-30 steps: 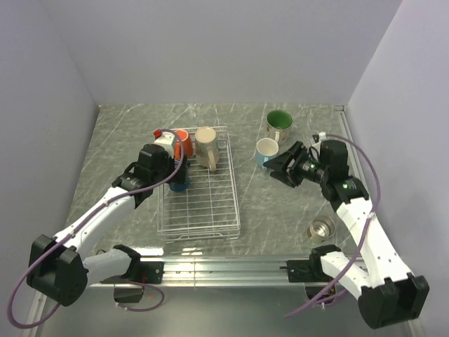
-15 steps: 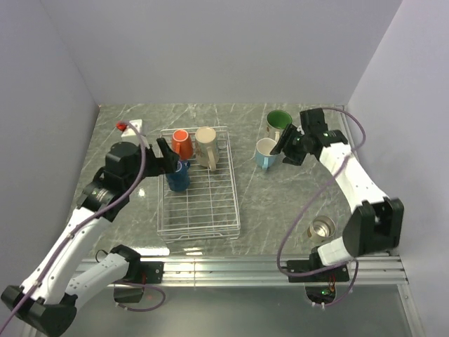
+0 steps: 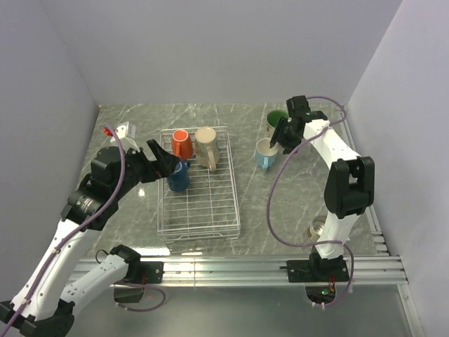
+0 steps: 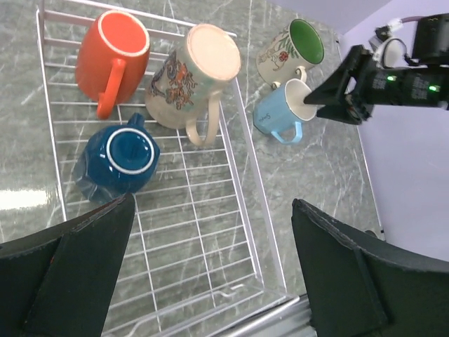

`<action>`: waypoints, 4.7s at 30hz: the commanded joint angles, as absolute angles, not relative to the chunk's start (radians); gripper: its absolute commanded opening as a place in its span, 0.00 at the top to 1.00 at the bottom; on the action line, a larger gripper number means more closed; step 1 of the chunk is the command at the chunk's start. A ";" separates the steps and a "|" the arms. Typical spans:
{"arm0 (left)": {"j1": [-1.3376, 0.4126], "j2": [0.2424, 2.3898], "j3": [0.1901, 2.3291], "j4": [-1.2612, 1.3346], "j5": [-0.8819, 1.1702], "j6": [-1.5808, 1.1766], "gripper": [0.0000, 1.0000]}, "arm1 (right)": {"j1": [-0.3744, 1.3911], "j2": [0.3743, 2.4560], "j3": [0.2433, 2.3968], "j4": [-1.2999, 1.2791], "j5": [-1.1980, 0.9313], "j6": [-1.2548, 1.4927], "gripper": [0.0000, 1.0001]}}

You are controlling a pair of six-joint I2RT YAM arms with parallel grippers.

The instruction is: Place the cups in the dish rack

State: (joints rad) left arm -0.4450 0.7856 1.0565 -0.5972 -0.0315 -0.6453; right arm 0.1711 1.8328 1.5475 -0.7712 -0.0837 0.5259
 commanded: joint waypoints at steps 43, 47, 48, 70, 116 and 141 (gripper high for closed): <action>-0.449 0.811 0.934 0.168 0.630 -1.132 0.01 | 0.187 0.888 0.898 0.138 -0.799 1.204 1.00; -0.457 0.850 0.910 0.251 0.692 -1.163 0.01 | 0.190 0.792 0.850 0.167 -0.798 1.247 1.00; -0.460 0.860 0.898 0.288 0.696 -1.167 0.01 | 0.190 0.773 0.844 0.164 -0.795 1.256 1.00; -0.647 1.012 0.894 0.528 0.580 -1.195 0.01 | 0.267 0.683 0.727 0.305 -0.753 1.387 1.00; -0.752 1.071 1.095 0.189 0.473 -0.950 1.00 | 0.400 0.842 0.767 0.149 -0.650 1.215 0.44; -0.606 1.301 1.399 -0.654 0.066 -0.517 1.00 | 0.347 0.821 0.810 -0.336 -0.589 0.885 0.47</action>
